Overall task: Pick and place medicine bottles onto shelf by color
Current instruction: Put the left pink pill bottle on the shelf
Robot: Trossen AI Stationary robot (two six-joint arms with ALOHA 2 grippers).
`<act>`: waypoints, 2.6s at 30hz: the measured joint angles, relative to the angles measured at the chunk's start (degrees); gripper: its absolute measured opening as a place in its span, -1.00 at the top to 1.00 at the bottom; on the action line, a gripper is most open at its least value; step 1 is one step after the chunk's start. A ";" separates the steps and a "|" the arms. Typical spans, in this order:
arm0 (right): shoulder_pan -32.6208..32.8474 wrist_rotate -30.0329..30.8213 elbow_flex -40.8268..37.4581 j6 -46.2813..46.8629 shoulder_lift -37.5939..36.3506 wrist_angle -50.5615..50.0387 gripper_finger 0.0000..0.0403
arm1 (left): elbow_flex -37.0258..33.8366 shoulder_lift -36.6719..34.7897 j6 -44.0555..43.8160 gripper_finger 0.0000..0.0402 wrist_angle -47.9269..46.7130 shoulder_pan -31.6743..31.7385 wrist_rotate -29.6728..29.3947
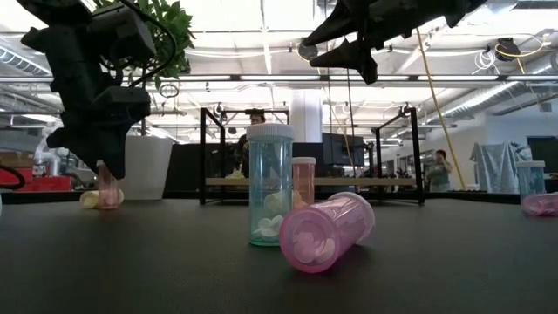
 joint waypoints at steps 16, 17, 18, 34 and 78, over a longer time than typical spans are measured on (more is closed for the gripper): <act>0.00 0.07 -0.04 -3.30 -10.10 -9.49 0.12 | 26.51 4.99 7.79 0.37 -13.13 3.62 1.25; 0.00 0.09 -0.02 -3.49 -11.27 -10.43 0.12 | 29.76 6.62 9.44 0.37 -14.10 4.01 0.94; 0.00 0.10 -0.03 -3.72 -12.47 -11.85 0.12 | 33.19 8.53 11.03 0.37 -13.98 4.32 0.80; 0.43 0.15 0.02 -8.34 -18.44 -22.28 0.12 | 89.57 44.59 36.05 0.37 -30.73 18.78 -3.55; -4.85 8.17 0.00 3.13 -13.68 -24.30 0.12 | 84.79 64.02 90.27 0.37 -31.91 36.77 5.71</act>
